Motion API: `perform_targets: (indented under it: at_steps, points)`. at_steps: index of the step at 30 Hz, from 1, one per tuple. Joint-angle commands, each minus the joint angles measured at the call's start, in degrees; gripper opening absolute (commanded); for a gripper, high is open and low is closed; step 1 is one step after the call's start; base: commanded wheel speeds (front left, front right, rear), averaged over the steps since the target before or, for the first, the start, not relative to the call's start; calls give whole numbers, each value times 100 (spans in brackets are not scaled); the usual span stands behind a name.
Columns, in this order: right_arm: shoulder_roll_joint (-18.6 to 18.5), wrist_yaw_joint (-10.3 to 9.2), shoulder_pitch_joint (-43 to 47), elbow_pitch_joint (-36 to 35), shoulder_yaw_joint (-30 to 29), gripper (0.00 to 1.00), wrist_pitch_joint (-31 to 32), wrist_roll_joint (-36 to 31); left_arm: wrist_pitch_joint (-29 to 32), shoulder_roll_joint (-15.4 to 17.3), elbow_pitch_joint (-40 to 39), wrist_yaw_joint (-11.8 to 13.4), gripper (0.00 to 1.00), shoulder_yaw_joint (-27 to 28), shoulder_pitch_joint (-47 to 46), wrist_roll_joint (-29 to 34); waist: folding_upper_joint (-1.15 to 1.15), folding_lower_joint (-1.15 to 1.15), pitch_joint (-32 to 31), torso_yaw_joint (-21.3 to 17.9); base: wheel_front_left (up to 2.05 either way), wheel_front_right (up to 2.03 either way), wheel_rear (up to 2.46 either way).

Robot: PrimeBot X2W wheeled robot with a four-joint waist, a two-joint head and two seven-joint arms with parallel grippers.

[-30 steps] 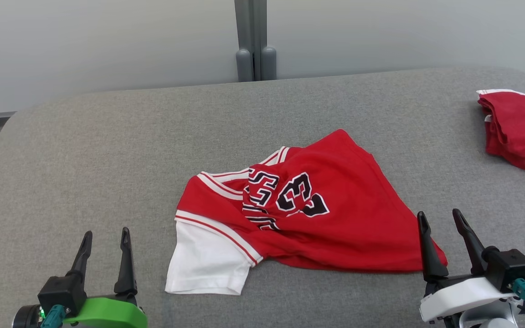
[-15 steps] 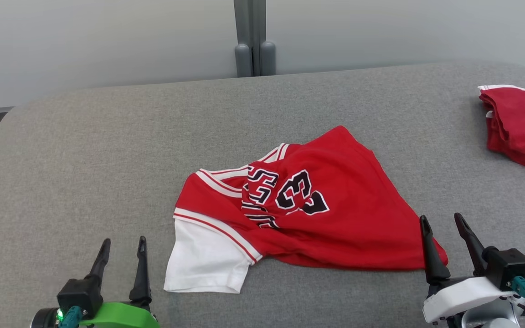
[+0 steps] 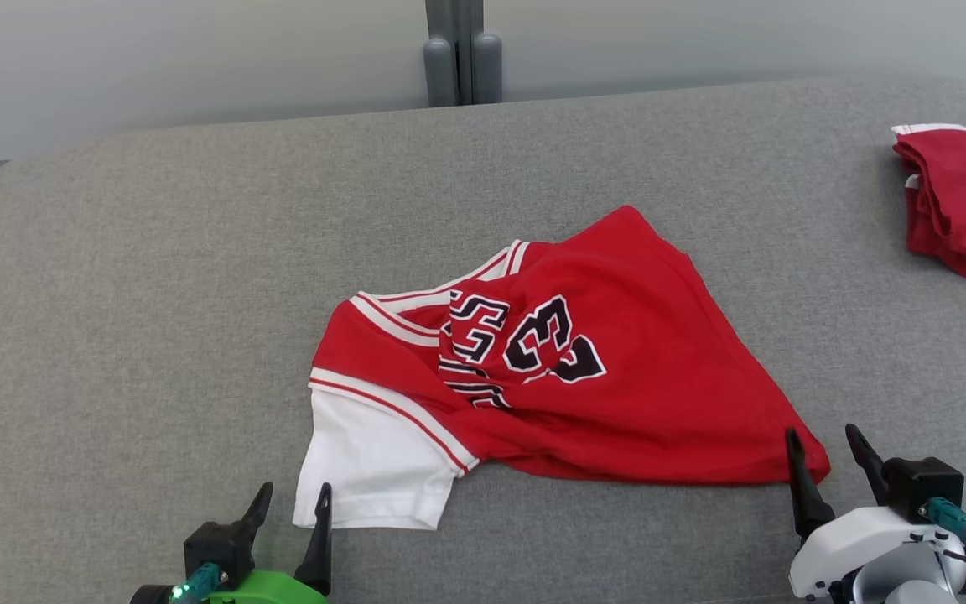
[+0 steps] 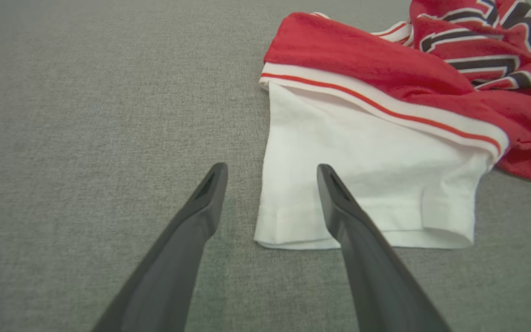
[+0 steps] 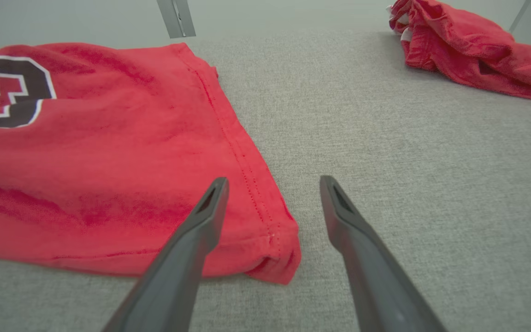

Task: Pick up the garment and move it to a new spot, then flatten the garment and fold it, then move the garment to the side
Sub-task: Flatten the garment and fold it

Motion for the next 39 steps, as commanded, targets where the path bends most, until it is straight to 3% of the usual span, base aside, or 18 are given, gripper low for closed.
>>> perform_targets:
  at_steps: [1, 13, 14, 15, 16, 17, 18, 19, 24, 32, 39]
  points:
    - [-28, -6, -136, 146, 0, 100, -47, 10, 0, 19, 106, -11, 100, 3, -119, -80, 0, 0, 81, -30, 0, 0, 0]
    - [-55, -6, -692, 1304, 313, 100, -181, 321, 8, -18, 741, -64, 100, -146, -372, -122, 0, 0, 257, -59, 0, 0, 0]
    - [-33, -6, -703, 1350, 353, 80, -181, 367, 9, -23, 780, -70, 100, -187, -373, -134, 0, 0, 251, -55, 0, 0, 0]
    - [-18, -5, -680, 1393, 400, 21, -174, 443, 12, -30, 837, -76, 100, -251, -359, -166, 0, 0, 241, -46, 0, 0, 0]
    - [-23, -6, -658, 1410, 422, 0, -172, 496, 12, -35, 887, -83, 96, -288, -355, -204, 0, 0, 228, -36, 0, 0, 0]
    - [-43, -5, -621, 1409, 453, 0, -177, 539, 13, -46, 937, -90, 42, -349, -351, -257, 0, 0, 212, -28, 0, 0, 0]
    - [-50, -6, -584, 1378, 470, 0, -180, 569, 13, -50, 969, -96, 11, -399, -346, -304, 0, 0, 197, -23, 0, 0, 0]
    - [-46, -6, -546, 1254, 482, 0, -182, 591, 14, -54, 987, -101, 0, -452, -331, -365, 0, 0, 179, -22, 0, 0, 0]
    - [-63, -6, -337, 627, 464, 0, -186, 534, 7, -49, 792, -102, 0, -602, -280, -581, 0, 0, 135, -31, 0, 0, 0]
    - [-163, -5, -534, -355, 618, 0, -187, 546, 1, -44, -235, -105, 0, -497, -556, -921, 0, 0, 191, -74, 0, 0, 0]
    - [-444, -6, -1546, -544, 998, 0, -188, 772, 160, 441, -906, -106, 0, -649, -1537, -1230, 0, 0, 443, -115, 0, 0, 0]
